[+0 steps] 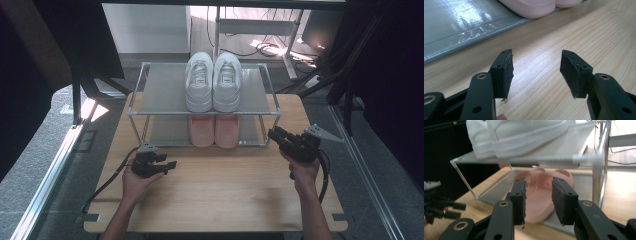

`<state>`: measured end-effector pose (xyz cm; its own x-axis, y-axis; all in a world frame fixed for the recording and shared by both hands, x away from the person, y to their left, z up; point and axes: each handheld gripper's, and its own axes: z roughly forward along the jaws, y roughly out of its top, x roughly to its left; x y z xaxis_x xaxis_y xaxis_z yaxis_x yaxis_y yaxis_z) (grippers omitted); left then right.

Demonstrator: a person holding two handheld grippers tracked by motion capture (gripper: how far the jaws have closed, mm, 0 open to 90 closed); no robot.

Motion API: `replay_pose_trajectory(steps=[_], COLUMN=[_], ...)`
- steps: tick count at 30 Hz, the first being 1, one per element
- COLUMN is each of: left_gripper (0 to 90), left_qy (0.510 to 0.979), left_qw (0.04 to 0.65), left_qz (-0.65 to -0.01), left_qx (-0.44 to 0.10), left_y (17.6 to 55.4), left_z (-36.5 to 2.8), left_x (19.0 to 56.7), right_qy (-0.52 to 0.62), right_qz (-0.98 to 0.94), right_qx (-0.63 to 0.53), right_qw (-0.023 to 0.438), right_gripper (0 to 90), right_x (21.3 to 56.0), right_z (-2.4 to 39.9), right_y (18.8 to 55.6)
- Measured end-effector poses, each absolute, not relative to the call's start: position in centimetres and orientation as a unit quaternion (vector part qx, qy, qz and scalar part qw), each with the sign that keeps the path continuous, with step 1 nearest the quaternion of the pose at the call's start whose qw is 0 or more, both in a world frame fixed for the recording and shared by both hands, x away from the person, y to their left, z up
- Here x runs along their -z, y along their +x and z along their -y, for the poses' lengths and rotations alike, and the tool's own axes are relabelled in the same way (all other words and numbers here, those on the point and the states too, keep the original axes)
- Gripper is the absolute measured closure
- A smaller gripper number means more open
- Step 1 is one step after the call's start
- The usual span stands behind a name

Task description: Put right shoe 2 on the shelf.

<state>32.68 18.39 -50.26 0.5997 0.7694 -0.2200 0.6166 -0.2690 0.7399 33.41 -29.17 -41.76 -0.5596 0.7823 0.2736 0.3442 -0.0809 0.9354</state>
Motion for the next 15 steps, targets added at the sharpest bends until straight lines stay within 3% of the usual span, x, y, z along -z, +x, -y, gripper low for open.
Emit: replay_pose_trajectory(steps=[15], left_gripper=[44.9], left_qy=[0.792], left_qw=[0.415], left_qz=[-0.438], left_qx=[-0.089], left_y=[32.7], left_z=[-18.3], left_x=[50.4], right_qy=[0.456], right_qz=[-0.667], right_qx=[-0.563], right_qw=[0.174], right_gripper=[63.1], right_x=[45.9], right_z=[30.4], right_y=[32.8])
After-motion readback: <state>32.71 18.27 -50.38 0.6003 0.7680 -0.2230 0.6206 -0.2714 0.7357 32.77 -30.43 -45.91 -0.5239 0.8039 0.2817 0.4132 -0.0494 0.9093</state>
